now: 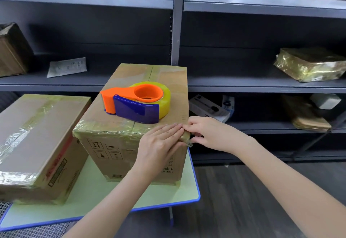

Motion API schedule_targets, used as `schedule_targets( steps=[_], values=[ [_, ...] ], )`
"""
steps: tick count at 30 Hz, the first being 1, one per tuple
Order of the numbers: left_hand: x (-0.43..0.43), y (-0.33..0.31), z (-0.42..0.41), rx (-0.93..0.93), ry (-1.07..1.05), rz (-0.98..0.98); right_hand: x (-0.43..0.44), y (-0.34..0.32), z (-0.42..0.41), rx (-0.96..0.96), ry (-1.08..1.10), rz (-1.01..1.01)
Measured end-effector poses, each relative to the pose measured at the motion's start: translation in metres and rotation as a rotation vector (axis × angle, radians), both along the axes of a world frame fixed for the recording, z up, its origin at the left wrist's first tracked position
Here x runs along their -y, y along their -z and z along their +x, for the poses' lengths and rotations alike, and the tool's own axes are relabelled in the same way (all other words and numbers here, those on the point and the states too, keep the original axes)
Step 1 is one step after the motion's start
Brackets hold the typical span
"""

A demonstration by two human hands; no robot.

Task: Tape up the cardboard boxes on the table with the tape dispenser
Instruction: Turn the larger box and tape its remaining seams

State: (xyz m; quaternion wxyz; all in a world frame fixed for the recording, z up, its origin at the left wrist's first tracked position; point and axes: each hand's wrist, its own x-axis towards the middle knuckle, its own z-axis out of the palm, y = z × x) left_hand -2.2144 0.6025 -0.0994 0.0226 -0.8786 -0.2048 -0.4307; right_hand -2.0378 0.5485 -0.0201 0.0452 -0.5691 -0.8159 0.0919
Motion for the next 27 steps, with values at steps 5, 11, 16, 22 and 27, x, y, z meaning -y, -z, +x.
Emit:
schedule_targets(
  steps=[5,11,16,22,27],
  values=[
    [0.007,-0.002,0.006,0.03,-0.071,-0.006,-0.007,-0.006,0.003,0.033,-0.019,-0.085],
    [0.008,0.0,0.011,0.089,-0.097,-0.031,-0.012,-0.01,0.003,0.052,-0.027,-0.075],
    [0.008,0.007,0.008,0.046,-0.086,0.031,-0.012,-0.012,0.001,0.05,-0.045,-0.089],
    [0.009,0.006,0.005,0.025,-0.067,0.022,-0.006,-0.008,-0.003,0.009,-0.006,0.01],
    [0.006,0.008,0.008,0.067,-0.07,0.048,-0.002,-0.002,-0.007,0.027,0.012,0.091]
  ],
)
